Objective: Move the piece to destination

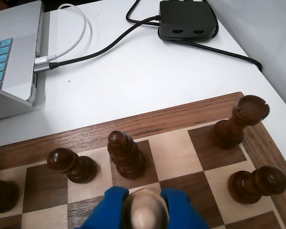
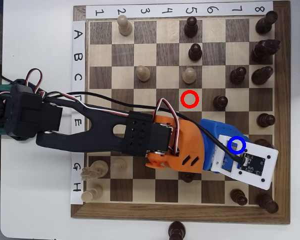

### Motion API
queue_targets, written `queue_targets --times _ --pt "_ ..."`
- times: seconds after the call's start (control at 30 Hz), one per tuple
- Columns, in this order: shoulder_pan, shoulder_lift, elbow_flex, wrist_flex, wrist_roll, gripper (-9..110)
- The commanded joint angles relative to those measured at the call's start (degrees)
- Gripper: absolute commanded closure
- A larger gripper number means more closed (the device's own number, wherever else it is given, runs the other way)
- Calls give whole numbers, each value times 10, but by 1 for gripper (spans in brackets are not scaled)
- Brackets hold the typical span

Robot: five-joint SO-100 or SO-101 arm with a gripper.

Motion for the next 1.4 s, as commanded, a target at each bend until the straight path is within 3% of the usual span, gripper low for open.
queue_targets --times 0.0,0.3,0.53,1.37 --pt "-18 120 -17 -35 115 101" --pt "-21 122 -6 -24 108 100" --pt "-22 126 -4 -23 103 79" --pt "-47 287 4 47 101 75"
